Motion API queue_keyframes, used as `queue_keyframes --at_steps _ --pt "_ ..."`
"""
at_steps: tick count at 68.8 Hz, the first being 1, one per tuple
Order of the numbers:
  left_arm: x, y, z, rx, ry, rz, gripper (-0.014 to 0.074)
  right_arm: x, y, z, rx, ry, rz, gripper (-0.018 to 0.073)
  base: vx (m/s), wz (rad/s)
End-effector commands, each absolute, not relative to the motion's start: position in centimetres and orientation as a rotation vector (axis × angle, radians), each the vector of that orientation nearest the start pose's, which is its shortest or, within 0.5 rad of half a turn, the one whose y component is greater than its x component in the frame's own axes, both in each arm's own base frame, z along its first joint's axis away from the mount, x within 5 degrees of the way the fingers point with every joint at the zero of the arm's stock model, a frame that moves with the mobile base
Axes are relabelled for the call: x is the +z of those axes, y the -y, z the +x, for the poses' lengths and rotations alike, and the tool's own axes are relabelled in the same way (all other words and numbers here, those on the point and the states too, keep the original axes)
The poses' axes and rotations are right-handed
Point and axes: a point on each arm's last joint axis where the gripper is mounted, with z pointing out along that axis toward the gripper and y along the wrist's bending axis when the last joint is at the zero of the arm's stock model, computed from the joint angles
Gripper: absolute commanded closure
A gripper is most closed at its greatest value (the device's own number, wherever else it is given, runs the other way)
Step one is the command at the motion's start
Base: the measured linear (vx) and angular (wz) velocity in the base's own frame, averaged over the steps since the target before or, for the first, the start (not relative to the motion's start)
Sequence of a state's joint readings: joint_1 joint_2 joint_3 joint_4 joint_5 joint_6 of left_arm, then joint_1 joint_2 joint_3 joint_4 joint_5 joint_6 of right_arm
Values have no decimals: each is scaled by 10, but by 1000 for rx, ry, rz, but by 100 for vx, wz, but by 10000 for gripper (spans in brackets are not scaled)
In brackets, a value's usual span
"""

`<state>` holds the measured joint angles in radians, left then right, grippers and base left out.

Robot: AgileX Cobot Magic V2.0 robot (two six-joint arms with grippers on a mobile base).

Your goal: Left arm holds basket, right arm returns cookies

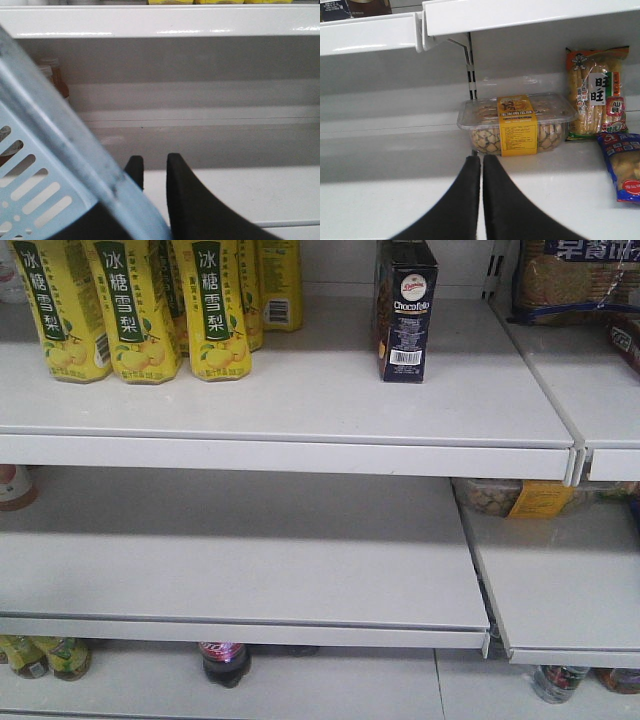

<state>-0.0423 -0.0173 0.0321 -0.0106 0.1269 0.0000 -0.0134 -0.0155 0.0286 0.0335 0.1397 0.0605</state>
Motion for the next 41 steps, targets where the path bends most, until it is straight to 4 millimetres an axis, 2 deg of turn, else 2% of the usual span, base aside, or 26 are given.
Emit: queue_keyframes --at_steps 1,41 --pt "210 2 54 -24 -1499 43 603 197 0 56 58 -1566 71 566 0 0" --pt "210 2 54 -24 -1499 43 603 195 0 56 75 -1591 89 566 0 0"
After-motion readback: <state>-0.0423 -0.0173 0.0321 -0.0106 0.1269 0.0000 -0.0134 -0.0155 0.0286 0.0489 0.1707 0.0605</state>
